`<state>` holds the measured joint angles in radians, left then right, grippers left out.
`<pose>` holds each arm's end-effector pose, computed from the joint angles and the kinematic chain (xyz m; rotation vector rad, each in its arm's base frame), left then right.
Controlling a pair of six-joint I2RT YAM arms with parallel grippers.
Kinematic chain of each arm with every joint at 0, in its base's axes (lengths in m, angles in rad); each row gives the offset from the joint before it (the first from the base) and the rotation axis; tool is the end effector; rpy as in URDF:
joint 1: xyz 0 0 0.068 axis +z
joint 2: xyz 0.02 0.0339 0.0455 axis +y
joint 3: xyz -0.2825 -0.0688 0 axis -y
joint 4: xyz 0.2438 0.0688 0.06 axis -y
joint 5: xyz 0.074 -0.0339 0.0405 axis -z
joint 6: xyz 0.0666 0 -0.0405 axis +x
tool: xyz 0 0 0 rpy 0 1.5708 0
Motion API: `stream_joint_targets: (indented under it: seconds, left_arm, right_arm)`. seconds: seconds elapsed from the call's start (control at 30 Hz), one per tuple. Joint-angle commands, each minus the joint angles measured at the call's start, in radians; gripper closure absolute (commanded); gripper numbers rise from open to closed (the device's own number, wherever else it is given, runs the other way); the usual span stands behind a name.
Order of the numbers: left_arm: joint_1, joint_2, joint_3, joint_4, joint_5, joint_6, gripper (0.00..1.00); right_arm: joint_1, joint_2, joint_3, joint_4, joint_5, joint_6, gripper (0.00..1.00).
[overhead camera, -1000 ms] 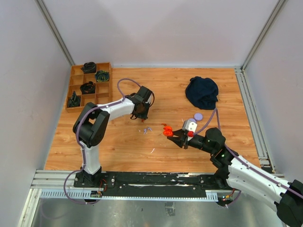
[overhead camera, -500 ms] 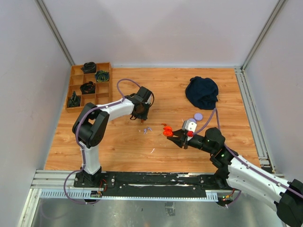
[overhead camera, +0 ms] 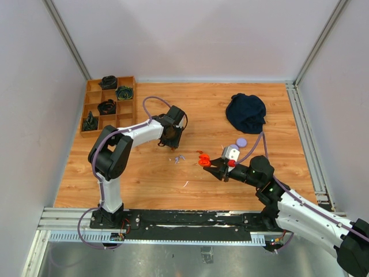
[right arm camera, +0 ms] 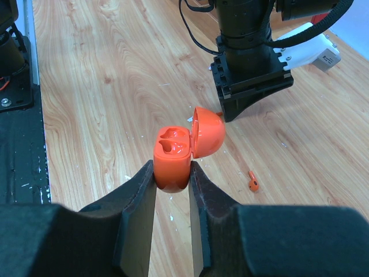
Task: Insert the wireless bluetooth earbuds into the charging case
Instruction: Pick up the earbud from the center of the board.
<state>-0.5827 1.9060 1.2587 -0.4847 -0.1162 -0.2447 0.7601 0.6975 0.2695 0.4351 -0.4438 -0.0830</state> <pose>0.3409 -0.2154 0.1542 0.4184 2.6599 -0.0980 0.1139 0.1477 0.2493 -0.9817 1.3050 0.8715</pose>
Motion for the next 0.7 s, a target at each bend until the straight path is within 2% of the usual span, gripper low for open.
stream_joint_targets:
  seconds: [0.0, 0.47, 0.67]
  left_arm:
    - [0.002, 0.032, 0.014, -0.068, 0.000, 0.001, 0.64]
    - [0.002, 0.061, 0.020, -0.048, -0.005, 0.004, 0.73]
    - [-0.004, -0.003, 0.007, -0.042, -0.022, -0.001, 0.80]
  right_arm:
    - [-0.018, -0.009, 0.025, 0.014, -0.009, 0.011, 0.90]
    - [-0.019, -0.006, 0.027, 0.010, -0.015, 0.008, 0.90]
    - [-0.019, -0.002, 0.028, 0.024, -0.021, 0.010, 0.90]
